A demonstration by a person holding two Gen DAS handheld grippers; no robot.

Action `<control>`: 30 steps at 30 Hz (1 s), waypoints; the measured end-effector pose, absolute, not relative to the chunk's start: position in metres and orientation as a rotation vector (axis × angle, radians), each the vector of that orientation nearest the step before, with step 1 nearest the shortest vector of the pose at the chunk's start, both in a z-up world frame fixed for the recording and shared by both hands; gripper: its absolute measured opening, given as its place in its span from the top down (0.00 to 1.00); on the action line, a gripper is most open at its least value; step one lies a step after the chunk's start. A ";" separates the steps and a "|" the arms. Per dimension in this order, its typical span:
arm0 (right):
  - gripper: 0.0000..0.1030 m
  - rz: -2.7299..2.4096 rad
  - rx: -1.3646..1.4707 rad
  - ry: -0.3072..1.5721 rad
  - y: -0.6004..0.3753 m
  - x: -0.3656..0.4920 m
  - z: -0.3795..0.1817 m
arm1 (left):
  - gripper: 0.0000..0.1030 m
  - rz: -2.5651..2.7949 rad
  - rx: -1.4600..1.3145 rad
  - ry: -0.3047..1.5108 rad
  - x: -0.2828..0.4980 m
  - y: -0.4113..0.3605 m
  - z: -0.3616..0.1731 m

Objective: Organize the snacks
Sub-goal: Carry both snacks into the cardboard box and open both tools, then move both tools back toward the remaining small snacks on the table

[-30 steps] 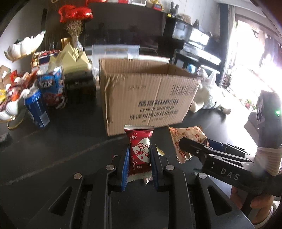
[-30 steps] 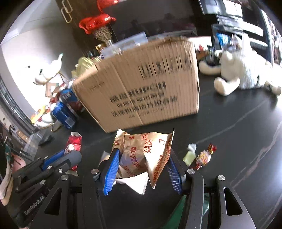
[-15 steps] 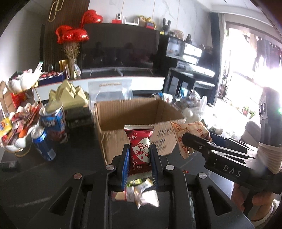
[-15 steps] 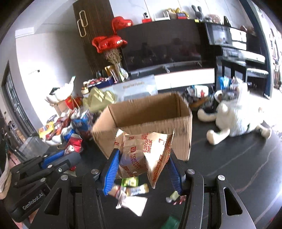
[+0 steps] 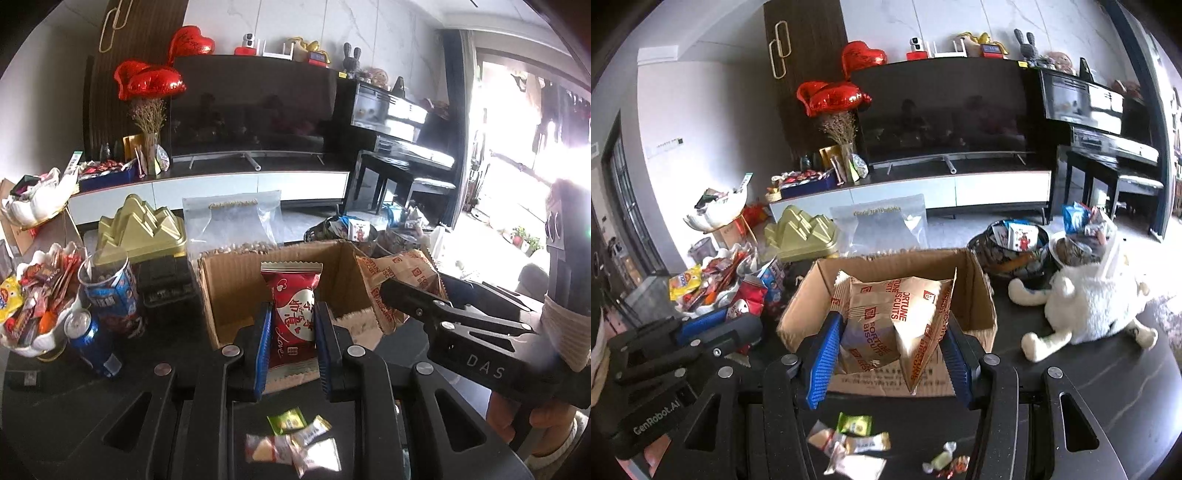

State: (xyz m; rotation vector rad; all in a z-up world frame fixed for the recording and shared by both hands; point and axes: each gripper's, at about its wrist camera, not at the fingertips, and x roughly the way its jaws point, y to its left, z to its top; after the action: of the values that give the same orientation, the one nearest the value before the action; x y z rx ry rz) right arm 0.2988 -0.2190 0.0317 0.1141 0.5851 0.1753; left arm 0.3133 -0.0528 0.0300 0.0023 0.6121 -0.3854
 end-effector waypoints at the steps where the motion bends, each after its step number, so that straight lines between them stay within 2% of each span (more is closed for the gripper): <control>1: 0.47 0.176 0.112 0.586 -0.219 0.303 0.032 | 0.78 -0.384 0.004 0.614 0.319 -0.053 0.030; 13: 0.47 0.161 0.104 0.610 -0.227 0.361 0.015 | 0.77 -0.358 0.028 0.641 0.380 -0.062 0.009; 14: 0.45 0.156 0.104 0.611 -0.227 0.363 0.014 | 0.70 -0.345 0.031 0.639 0.383 -0.062 0.007; 15: 0.39 0.145 0.100 0.623 -0.228 0.366 0.011 | 0.62 -0.329 0.035 0.638 0.386 -0.062 0.006; 16: 0.30 0.136 0.100 0.638 -0.228 0.369 0.010 | 0.50 -0.319 0.035 0.635 0.388 -0.061 0.006; 17: 0.28 0.129 0.104 0.648 -0.230 0.370 0.009 | 0.47 -0.307 0.034 0.626 0.388 -0.060 0.006; 22: 0.28 0.080 0.085 0.634 -0.235 0.359 0.008 | 0.47 -0.283 0.026 0.615 0.373 -0.056 0.009; 30: 0.28 0.069 0.043 0.585 -0.236 0.316 0.024 | 0.40 -0.293 -0.013 0.631 0.332 -0.053 0.017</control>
State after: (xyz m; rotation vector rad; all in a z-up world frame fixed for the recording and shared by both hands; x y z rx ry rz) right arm 0.3157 -0.2358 0.0239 0.0431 0.5852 0.0688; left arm 0.3324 -0.0533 0.0170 -0.0129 0.6311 -0.2931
